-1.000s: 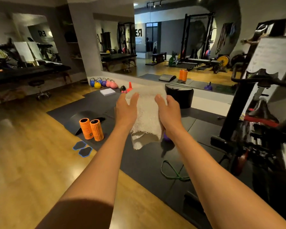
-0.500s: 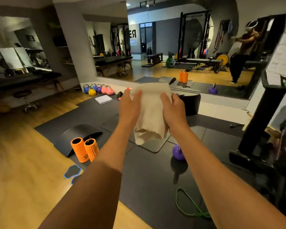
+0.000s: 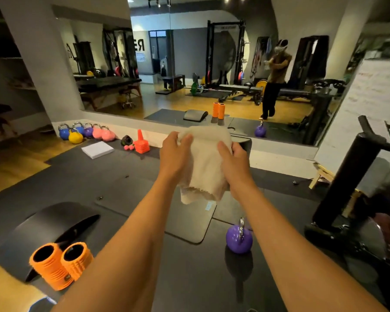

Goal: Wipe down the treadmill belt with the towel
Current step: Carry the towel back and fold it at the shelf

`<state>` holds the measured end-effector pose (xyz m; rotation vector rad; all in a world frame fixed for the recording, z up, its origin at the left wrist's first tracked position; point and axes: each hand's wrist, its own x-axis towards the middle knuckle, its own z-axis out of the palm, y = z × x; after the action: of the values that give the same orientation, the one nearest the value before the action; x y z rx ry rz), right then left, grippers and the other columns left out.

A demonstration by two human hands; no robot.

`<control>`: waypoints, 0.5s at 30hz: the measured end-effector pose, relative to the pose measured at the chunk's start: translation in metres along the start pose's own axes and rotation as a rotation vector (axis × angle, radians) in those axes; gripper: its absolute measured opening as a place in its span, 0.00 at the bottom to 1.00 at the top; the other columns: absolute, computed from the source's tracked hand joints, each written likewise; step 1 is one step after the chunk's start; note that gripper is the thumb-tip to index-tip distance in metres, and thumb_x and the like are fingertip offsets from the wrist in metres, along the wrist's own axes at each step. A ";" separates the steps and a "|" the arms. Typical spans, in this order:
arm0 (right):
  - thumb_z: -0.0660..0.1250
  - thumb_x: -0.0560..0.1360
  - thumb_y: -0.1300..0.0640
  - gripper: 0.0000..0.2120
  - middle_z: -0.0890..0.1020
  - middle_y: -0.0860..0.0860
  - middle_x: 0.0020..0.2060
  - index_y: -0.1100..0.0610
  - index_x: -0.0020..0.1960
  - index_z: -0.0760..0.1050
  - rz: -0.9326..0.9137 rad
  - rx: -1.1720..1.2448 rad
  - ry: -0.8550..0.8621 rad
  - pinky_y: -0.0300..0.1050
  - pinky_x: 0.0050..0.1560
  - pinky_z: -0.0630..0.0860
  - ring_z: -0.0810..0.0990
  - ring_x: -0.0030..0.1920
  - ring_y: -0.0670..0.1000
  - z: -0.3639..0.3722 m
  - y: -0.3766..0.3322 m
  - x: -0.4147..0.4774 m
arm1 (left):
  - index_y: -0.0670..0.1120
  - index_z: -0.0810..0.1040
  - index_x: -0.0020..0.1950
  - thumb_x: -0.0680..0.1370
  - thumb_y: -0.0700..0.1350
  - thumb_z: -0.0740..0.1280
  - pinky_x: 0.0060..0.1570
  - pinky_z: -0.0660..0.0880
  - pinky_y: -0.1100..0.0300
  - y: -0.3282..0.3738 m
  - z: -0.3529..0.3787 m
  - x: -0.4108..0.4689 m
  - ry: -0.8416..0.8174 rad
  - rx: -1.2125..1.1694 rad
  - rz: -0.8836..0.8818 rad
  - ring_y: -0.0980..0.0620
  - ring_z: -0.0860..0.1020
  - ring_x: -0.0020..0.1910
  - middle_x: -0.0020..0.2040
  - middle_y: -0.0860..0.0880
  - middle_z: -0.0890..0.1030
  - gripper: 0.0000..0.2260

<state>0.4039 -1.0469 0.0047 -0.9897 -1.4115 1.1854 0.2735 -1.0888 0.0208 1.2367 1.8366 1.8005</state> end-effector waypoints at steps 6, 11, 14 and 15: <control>0.62 0.78 0.48 0.08 0.80 0.51 0.44 0.52 0.50 0.74 0.009 -0.030 0.105 0.48 0.44 0.76 0.79 0.45 0.51 0.041 0.034 0.126 | 0.44 0.73 0.49 0.81 0.50 0.60 0.38 0.68 0.58 -0.065 0.054 0.128 -0.063 -0.008 0.035 0.52 0.73 0.41 0.42 0.52 0.76 0.09; 0.62 0.78 0.49 0.07 0.80 0.50 0.43 0.51 0.45 0.73 0.039 -0.011 0.154 0.48 0.44 0.75 0.78 0.45 0.52 0.081 0.069 0.249 | 0.44 0.73 0.50 0.81 0.50 0.60 0.46 0.73 0.53 -0.114 0.093 0.248 -0.102 0.000 0.022 0.49 0.75 0.46 0.43 0.52 0.76 0.10; 0.62 0.78 0.49 0.07 0.79 0.50 0.42 0.50 0.44 0.73 0.050 -0.013 0.174 0.49 0.45 0.76 0.78 0.45 0.52 0.105 0.081 0.322 | 0.44 0.73 0.52 0.81 0.50 0.59 0.48 0.74 0.53 -0.132 0.114 0.320 -0.134 0.005 0.012 0.48 0.76 0.48 0.44 0.53 0.76 0.10; 0.61 0.79 0.49 0.07 0.79 0.50 0.42 0.51 0.44 0.73 0.059 -0.014 0.183 0.50 0.45 0.76 0.78 0.45 0.53 0.113 0.085 0.344 | 0.44 0.73 0.52 0.82 0.50 0.59 0.49 0.74 0.53 -0.138 0.120 0.343 -0.139 0.011 0.010 0.48 0.76 0.48 0.44 0.53 0.76 0.10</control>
<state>0.2350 -0.7159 -0.0180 -1.1269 -1.2553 1.0994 0.1063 -0.7389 -0.0064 1.3415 1.7695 1.6658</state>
